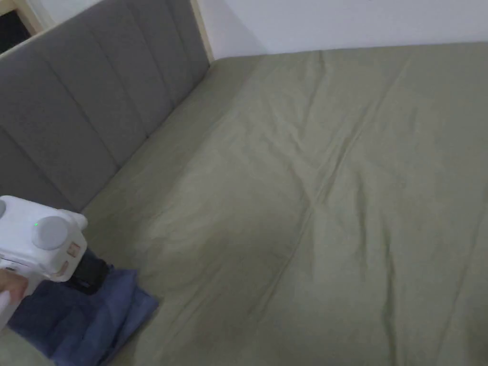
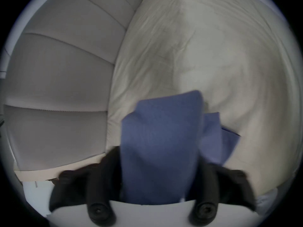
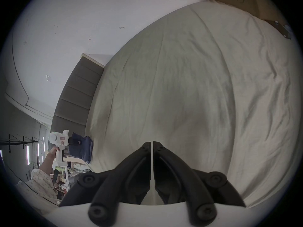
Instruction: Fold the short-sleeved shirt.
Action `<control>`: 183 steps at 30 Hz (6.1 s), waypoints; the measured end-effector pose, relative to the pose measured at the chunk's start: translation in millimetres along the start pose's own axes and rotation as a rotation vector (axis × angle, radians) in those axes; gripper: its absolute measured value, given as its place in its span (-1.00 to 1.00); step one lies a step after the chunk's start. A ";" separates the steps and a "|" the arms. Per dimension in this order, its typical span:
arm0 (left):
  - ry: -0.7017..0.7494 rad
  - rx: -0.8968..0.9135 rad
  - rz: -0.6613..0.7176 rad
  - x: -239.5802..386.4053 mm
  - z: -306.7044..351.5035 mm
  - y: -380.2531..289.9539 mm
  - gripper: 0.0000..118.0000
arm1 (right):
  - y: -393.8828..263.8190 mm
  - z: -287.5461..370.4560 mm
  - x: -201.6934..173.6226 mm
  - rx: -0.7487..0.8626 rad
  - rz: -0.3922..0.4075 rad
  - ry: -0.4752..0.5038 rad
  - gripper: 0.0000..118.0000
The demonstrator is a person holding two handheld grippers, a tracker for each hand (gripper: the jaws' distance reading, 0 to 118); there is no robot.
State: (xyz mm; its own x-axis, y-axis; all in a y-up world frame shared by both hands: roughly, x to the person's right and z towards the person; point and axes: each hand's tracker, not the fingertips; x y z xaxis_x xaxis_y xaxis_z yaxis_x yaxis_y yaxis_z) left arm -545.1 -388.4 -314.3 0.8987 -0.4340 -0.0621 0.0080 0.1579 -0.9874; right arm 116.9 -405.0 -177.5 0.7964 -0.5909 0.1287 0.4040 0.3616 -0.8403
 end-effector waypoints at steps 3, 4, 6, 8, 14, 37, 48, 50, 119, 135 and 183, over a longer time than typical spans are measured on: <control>-0.168 0.053 0.198 -28.8 27.8 -11.6 0.83 | 1.1 11.2 -2.0 0.020 0.000 0.001 -0.97; -0.212 0.115 0.233 -46.1 36.3 -12.5 0.83 | 1.2 15.2 -3.6 0.030 0.001 0.001 -0.97; -0.231 0.303 0.300 -64.4 74.9 -29.1 0.83 | 3.1 27.7 -2.6 0.057 0.010 0.018 -0.97; -0.257 0.459 0.357 -75.2 117.7 -46.4 0.83 | 2.0 39.7 -7.3 0.081 0.025 0.030 -0.97; -0.594 0.751 0.494 -49.6 230.6 -112.0 0.89 | -9.4 90.3 -29.6 0.245 0.141 -0.005 -0.97; -0.461 1.469 0.241 268.6 370.2 -280.2 -1.00 | -113.8 254.0 -52.9 0.965 0.568 -0.292 -0.97; -0.516 1.469 0.265 260.4 393.0 -282.9 1.00 | -116.5 282.1 -34.1 1.003 0.495 -0.278 1.00; -0.498 1.467 0.270 258.3 396.2 -278.6 1.00 | -111.2 274.4 -36.5 0.999 0.507 -0.305 1.00; -0.404 1.374 0.227 272.6 380.3 -270.6 1.00 | -92.6 284.6 -58.1 1.056 0.452 -0.241 1.00; -0.442 1.360 0.228 275.0 382.7 -259.7 1.00 | -84.8 273.6 -67.8 1.025 0.323 -0.257 1.00; -0.396 1.364 0.182 283.6 387.3 -256.0 1.00 | -72.5 273.5 -49.2 0.872 0.251 -0.251 1.00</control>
State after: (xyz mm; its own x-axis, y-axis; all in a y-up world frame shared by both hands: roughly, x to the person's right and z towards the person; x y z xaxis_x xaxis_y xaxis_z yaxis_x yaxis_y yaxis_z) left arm -122.5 -208.4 -22.8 0.9920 -0.0798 0.0974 0.0847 0.9953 -0.0475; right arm 171.5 -204.9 21.2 0.9385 -0.2869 0.1922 0.3212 0.9296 -0.1806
